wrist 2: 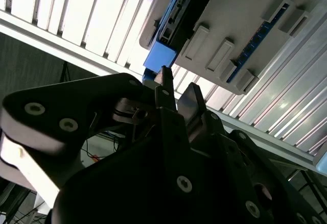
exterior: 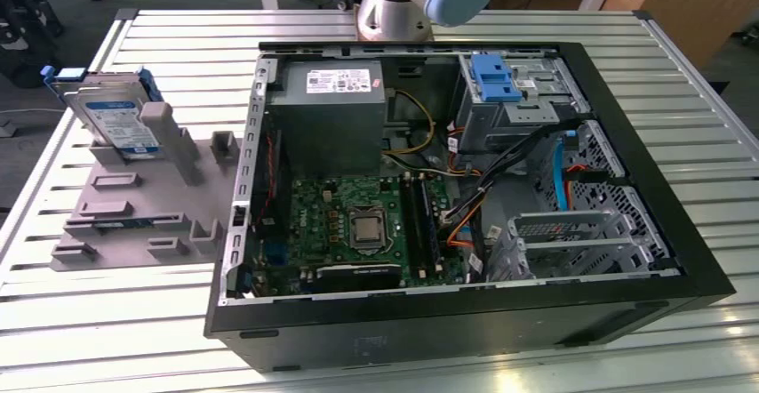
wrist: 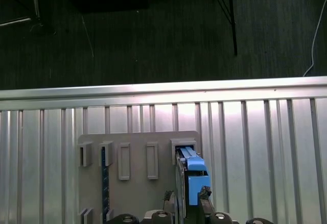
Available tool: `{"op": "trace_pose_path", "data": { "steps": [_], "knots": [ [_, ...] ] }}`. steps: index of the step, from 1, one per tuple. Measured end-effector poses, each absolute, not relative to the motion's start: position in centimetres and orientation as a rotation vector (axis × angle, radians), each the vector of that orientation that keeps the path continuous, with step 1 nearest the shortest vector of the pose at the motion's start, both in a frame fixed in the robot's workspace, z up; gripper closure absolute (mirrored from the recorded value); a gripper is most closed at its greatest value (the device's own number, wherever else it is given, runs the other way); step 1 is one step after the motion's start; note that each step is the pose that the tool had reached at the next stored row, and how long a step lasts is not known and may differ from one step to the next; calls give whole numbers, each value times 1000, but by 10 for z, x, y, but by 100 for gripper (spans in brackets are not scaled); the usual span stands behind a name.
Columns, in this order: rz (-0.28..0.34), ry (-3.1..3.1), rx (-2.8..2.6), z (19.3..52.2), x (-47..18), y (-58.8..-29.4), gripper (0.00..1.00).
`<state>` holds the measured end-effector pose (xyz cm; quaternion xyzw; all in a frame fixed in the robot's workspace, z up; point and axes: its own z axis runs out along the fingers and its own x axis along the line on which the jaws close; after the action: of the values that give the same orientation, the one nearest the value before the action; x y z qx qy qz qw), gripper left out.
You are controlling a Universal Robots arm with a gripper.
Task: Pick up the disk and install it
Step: 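Pick up the disk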
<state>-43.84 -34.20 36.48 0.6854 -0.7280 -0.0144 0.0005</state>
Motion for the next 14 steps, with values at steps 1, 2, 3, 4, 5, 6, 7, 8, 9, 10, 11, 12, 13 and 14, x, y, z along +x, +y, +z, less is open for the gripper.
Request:
{"op": "trace_pose_path", "data": {
  "steps": [1,2,3,4,5,6,7,8,9,10,11,12,13,14],
  "knots": [
    [-45,-2286,2153,365,-438,-342,69],
    [-45,-2286,2153,365,-438,-342,67],
    [-45,-2286,2153,365,-438,-342,62],
    [-45,-2286,2153,365,-438,-342,62],
    [-45,-2286,2153,365,-438,-342,62],
    [-45,-2286,2153,365,-438,-342,55],
    [-45,-2286,2153,365,-438,-342,55],
    [-45,-2286,2153,365,-438,-342,55],
    [-45,-2286,2153,365,-438,-342,55],
    [-45,-2286,2153,365,-438,-342,55],
    [-45,-2286,2153,365,-438,-342,55],
    [-45,-2286,2153,365,-438,-342,55],
    [-45,-2286,2153,365,-438,-342,55],
    [-45,-2286,2153,365,-438,-342,55]
  ]
}}
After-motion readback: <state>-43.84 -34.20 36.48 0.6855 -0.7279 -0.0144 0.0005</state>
